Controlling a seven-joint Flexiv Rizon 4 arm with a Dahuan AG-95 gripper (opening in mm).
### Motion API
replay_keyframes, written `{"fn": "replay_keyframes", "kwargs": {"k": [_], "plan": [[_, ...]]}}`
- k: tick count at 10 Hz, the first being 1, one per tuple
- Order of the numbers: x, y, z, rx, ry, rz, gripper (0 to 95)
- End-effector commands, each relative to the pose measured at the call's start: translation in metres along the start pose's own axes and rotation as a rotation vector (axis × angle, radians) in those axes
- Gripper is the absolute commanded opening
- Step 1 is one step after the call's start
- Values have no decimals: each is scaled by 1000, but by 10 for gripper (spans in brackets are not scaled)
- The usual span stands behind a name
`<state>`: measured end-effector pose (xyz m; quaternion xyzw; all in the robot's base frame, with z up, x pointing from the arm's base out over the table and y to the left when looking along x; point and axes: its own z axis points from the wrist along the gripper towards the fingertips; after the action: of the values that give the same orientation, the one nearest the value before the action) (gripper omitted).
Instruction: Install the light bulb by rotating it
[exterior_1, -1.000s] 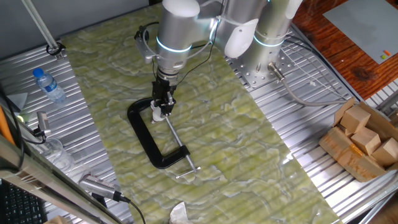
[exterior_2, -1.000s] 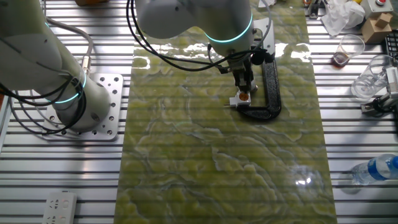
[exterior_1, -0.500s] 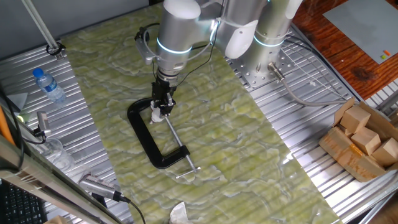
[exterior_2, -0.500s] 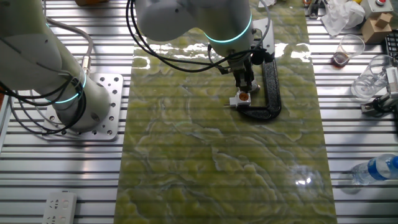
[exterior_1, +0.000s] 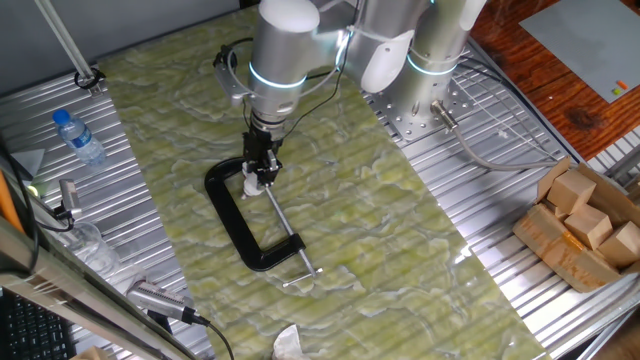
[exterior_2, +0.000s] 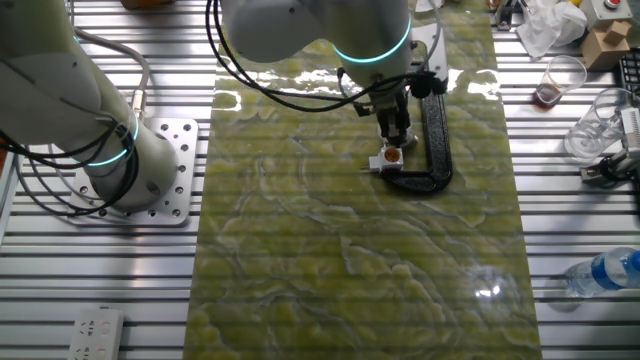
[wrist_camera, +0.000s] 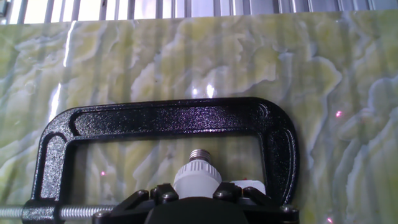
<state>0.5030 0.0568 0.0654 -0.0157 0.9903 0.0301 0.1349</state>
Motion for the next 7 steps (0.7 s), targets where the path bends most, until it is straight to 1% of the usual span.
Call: {"fn": "replay_keyframes", "kwargs": {"k": [1,2,3,5,6,7], "plan": [[-5,-1,-5,-1,22,-10,0],[-7,0,-7,-3,35,-5,0],[-11,1,-9,-3,54,-2,0],[-14,1,-12,-3,79,-13,0],[-15,1,-14,-4,103,-26,0],[-15,1,-15,0,115,-34,0]]}}
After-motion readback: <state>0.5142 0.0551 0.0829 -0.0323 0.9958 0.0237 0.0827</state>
